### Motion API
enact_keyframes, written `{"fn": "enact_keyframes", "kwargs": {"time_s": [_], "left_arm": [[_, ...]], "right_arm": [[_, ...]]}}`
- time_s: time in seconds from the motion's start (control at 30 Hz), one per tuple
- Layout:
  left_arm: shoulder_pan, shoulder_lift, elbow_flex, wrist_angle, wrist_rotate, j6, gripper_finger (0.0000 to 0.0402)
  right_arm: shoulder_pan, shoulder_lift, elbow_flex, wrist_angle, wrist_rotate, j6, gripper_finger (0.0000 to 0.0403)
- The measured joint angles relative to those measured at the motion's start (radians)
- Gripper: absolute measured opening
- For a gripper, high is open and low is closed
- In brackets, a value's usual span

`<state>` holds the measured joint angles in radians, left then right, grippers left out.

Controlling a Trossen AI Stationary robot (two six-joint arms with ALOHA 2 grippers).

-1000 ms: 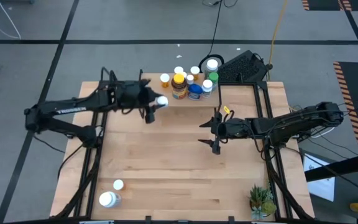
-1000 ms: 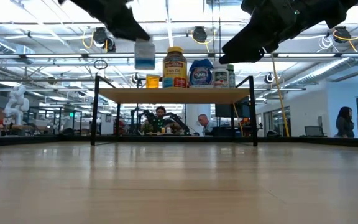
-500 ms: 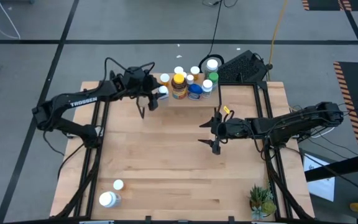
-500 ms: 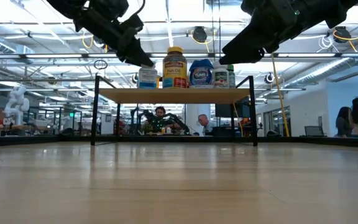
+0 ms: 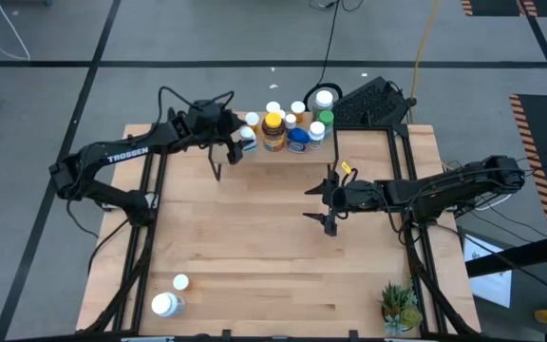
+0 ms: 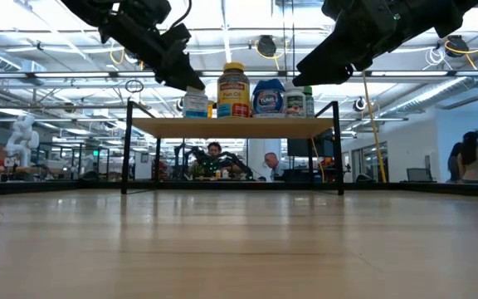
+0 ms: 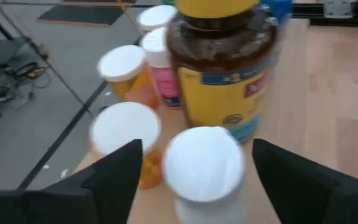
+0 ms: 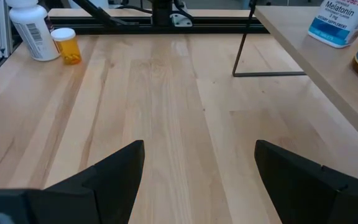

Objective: Pick and place medicine bottles onto shelf by color
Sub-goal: Put the white and blue pill bottle on the shelf

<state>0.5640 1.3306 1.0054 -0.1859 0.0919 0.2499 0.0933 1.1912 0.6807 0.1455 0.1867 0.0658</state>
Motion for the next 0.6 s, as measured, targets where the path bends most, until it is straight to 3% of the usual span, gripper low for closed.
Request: {"fn": "enact_keyframes", "kwargs": {"time_s": [0.27, 0.47, 0.6], "left_arm": [[-0.033, -0.132, 0.0, -0.072, -0.086, -0.07, 0.0382], [-0.084, -0.201, -0.019, -0.283, -0.281, -0.167, 0.0392], [-0.105, -0.199, -0.125, -0.213, -0.338, -0.229, 0.0392]], "right_arm": [[0.0, 0.0, 0.0, 0.0, -0.003, -0.002, 0.0302], [0.0, 0.0, 0.0, -0.001, -0.004, -0.002, 0.0302], [0.0, 0.0, 0.0, 0.003, -0.004, -0.006, 0.0302]]}}
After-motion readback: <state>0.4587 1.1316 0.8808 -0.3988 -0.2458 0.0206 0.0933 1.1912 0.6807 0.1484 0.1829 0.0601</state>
